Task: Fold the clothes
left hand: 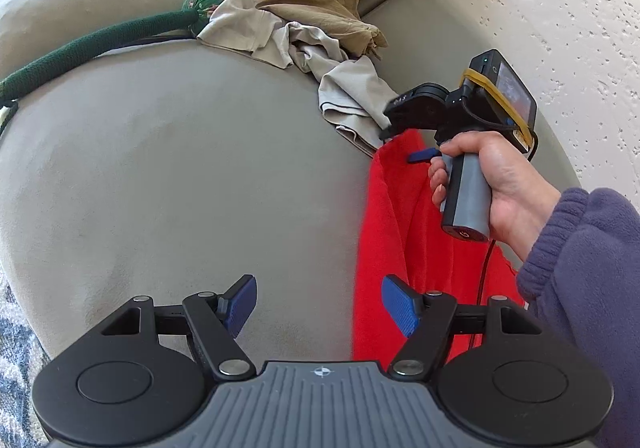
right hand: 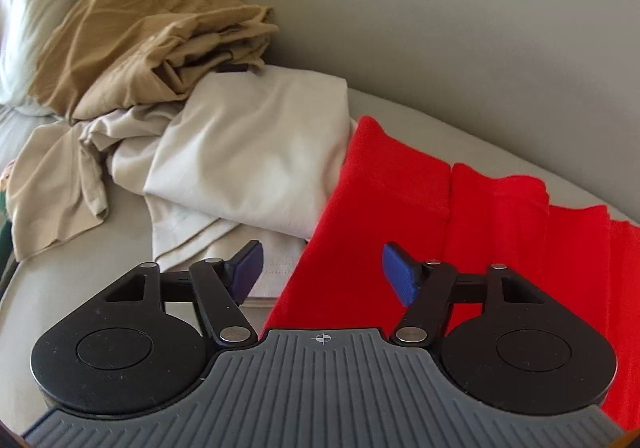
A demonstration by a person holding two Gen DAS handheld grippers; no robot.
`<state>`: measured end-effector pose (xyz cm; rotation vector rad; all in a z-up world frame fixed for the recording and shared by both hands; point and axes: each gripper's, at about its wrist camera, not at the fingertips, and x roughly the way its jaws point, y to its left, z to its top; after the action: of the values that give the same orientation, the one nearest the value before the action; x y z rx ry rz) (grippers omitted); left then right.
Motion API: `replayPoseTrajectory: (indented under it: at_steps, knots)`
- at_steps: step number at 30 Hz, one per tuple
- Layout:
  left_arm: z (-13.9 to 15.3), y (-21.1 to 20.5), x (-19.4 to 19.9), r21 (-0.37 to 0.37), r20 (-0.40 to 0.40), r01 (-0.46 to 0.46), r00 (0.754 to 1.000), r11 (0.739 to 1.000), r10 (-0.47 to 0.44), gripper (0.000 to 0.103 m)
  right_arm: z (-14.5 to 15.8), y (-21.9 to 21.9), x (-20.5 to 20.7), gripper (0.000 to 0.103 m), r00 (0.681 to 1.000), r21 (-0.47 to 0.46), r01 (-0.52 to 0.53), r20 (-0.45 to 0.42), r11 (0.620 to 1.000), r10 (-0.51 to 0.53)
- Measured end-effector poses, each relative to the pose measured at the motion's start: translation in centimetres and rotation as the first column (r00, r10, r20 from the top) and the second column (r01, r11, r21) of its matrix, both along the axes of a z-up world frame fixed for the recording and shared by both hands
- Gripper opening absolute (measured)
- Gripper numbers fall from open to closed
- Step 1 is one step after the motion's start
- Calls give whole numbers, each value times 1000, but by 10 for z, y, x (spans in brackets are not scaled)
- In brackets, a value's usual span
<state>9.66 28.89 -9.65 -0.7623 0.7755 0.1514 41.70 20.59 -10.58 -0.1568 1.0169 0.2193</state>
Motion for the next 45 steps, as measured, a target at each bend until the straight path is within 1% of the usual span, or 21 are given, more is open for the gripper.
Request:
replayPoseTrajectory:
  at_steps: [1, 2, 5, 7, 9, 11, 13, 16, 19, 22, 23, 26, 28, 30, 34, 35, 36, 37, 39, 42, 45]
  knots:
    - [-2, 2, 1, -5, 2, 2, 1000, 1000, -2, 68, -4, -1, 5, 19, 1000, -8, 24, -7, 1000, -24]
    - [-3, 5, 1, -9, 6, 2, 1000, 1000, -2, 68, -5, -5, 6, 7, 999, -9, 39, -2, 999, -39]
    - [-6, 17, 2, -30, 34, -4, 999, 1000, 5, 68, 5, -17, -1, 3, 998, 14, 21, 58, 1000, -22]
    - [-8, 30, 2, -65, 85, -24, 996, 998, 30, 67, 23, -31, -9, 3, 997, 130, -47, 64, 990, 38]
    - [-16, 48, 2, -171, 150, -64, 985, 983, 90, 68, 44, -49, -18, 3, 992, 281, -122, 62, 952, 109]
    - [-25, 66, 3, -289, 204, -97, 966, 952, 160, 68, 64, -66, -29, 3, 975, 455, -214, 50, 864, 215]
    - [-42, 83, 4, -471, 251, -106, 935, 876, 249, 68, 82, -75, -46, 3, 943, 579, -295, 49, 760, 329]
    - [-70, 97, 8, -711, 283, -70, 883, 700, 375, 70, 101, -81, -73, 3, 881, 702, -369, 54, 609, 471]
    - [-92, 96, 16, -844, 301, 28, 851, 536, 430, 71, 102, -82, -94, 4, 844, 750, -375, 34, 544, 535]
    - [-109, 86, 30, -914, 330, 158, 826, 373, 458, 71, 102, -83, -112, 4, 810, 789, -367, 11, 492, 586]
    - [-113, 83, 35, -926, 331, 187, 822, 329, 463, 71, 101, -83, -118, 4, 798, 802, -363, 4, 475, 603]
    - [-115, 73, 51, -942, 324, 241, 837, 234, 440, 60, 99, -91, -125, 4, 788, 829, -341, -6, 444, 616]
    - [-109, 66, 56, -939, 341, 278, 836, 204, 430, 52, 99, -99, -127, 4, 788, 841, -327, -9, 430, 616]
    - [-99, 61, 57, -925, 377, 312, 819, 215, 433, 42, 98, -109, -129, 4, 792, 840, -320, -16, 437, 611]
    - [-74, 62, 53, -896, 425, 306, 797, 320, 428, 31, 98, -129, -133, 4, 800, 838, -305, -32, 452, 600]
    - [-69, 62, 49, -887, 436, 303, 798, 349, 415, 24, 98, -135, -134, 4, 803, 838, -300, -36, 457, 594]
    - [-65, 61, 45, -875, 447, 299, 801, 381, 398, 10, 97, -140, -134, 4, 809, 837, -292, -42, 463, 586]
    - [-59, 61, 42, -862, 455, 289, 804, 417, 382, 4, 97, -145, -134, 4, 814, 836, -285, -47, 469, 579]
    - [-45, 61, 37, -827, 468, 260, 809, 498, 356, 4, 98, -149, -137, 5, 816, 830, -283, -56, 481, 576]
    - [-17, 64, 24, -735, 492, 209, 819, 645, 296, 4, 107, -155, -143, 13, 834, 798, -284, -68, 532, 548]
    - [30, 72, 6, -597, 556, 191, 798, 779, 231, 4, 137, -173, -156, 40, 883, 748, -303, -12, 591, 469]
